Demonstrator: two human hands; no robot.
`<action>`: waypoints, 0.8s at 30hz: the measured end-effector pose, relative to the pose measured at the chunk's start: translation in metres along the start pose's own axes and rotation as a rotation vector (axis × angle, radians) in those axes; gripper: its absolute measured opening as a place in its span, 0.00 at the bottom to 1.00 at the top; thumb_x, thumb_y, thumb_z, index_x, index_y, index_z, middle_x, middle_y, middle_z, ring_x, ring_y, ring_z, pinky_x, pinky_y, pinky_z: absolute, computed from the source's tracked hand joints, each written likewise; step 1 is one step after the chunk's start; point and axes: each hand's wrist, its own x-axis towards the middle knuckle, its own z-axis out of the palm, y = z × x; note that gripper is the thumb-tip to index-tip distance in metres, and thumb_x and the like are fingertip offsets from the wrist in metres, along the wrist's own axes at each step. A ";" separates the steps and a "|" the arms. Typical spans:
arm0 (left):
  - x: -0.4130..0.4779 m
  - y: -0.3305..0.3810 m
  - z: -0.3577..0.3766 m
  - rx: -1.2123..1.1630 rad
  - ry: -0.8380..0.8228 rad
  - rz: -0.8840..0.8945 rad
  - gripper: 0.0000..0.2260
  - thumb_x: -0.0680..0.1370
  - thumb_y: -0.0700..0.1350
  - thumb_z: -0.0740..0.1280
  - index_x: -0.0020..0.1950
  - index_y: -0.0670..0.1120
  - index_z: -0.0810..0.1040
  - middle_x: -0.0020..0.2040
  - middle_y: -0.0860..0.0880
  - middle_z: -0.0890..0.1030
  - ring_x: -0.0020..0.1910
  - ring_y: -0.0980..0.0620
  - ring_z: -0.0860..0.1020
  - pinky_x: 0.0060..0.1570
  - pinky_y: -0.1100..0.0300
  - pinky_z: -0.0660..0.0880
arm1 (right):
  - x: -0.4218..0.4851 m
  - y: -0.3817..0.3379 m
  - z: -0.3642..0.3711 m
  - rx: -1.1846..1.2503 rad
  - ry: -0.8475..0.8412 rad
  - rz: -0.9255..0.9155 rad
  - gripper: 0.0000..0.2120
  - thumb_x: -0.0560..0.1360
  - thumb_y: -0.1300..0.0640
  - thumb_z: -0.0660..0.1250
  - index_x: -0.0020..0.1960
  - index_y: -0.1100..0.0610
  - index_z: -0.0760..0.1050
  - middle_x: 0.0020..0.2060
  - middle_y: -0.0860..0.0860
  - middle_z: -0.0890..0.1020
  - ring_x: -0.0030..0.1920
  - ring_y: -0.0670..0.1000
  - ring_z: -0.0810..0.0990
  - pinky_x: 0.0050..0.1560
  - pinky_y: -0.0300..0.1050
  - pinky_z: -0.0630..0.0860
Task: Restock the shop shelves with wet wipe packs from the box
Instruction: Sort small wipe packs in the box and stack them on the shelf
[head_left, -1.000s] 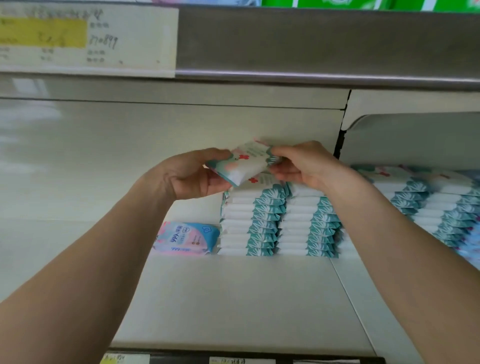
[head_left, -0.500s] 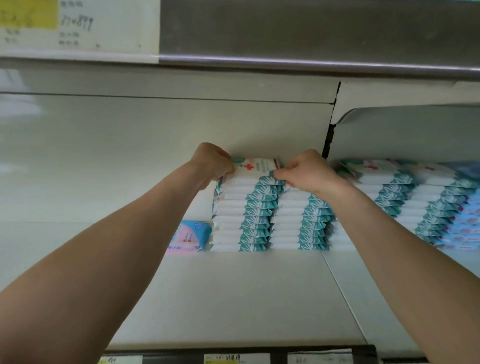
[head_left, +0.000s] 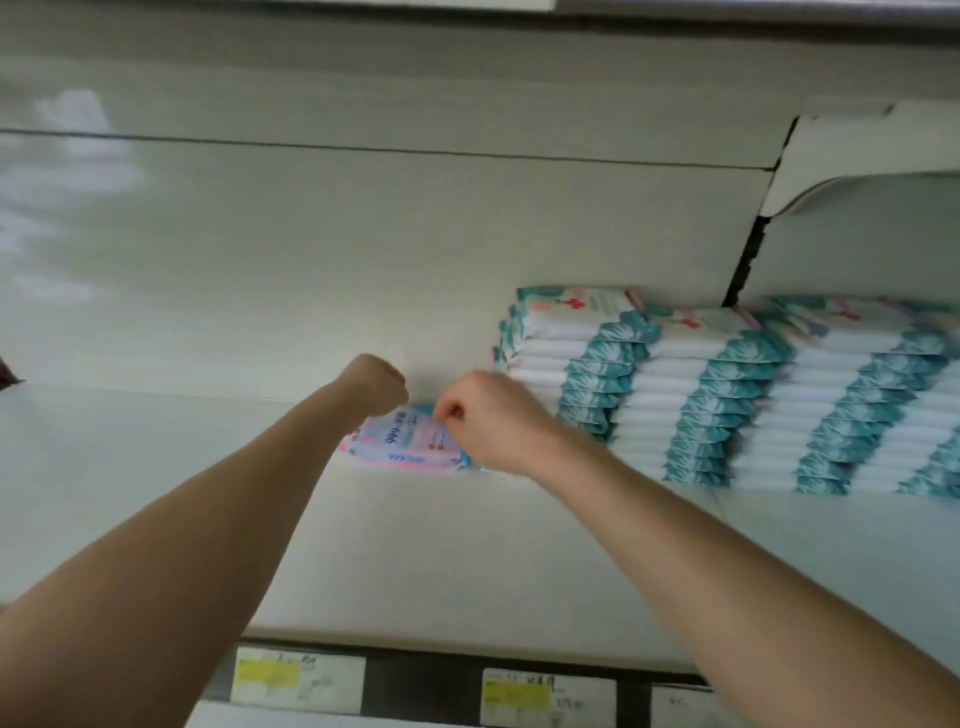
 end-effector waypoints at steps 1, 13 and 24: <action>-0.001 -0.007 0.000 0.042 0.007 -0.004 0.09 0.79 0.34 0.59 0.50 0.45 0.76 0.42 0.44 0.74 0.42 0.46 0.71 0.28 0.65 0.69 | 0.006 -0.001 0.017 -0.075 -0.058 -0.011 0.14 0.75 0.64 0.61 0.57 0.56 0.80 0.55 0.55 0.82 0.56 0.57 0.79 0.55 0.45 0.75; 0.008 -0.056 0.003 -0.081 -0.074 -0.142 0.10 0.79 0.36 0.60 0.39 0.46 0.73 0.42 0.40 0.75 0.37 0.44 0.74 0.34 0.60 0.73 | 0.012 -0.009 0.061 -0.486 -0.191 -0.056 0.16 0.78 0.68 0.57 0.66 0.64 0.69 0.61 0.58 0.75 0.60 0.59 0.77 0.52 0.49 0.74; 0.011 -0.059 0.003 -0.104 -0.060 -0.168 0.06 0.78 0.36 0.62 0.52 0.44 0.76 0.45 0.40 0.78 0.41 0.44 0.76 0.44 0.55 0.78 | 0.015 -0.022 0.056 -0.508 -0.242 -0.032 0.16 0.79 0.66 0.56 0.66 0.62 0.69 0.62 0.57 0.73 0.60 0.58 0.76 0.50 0.47 0.72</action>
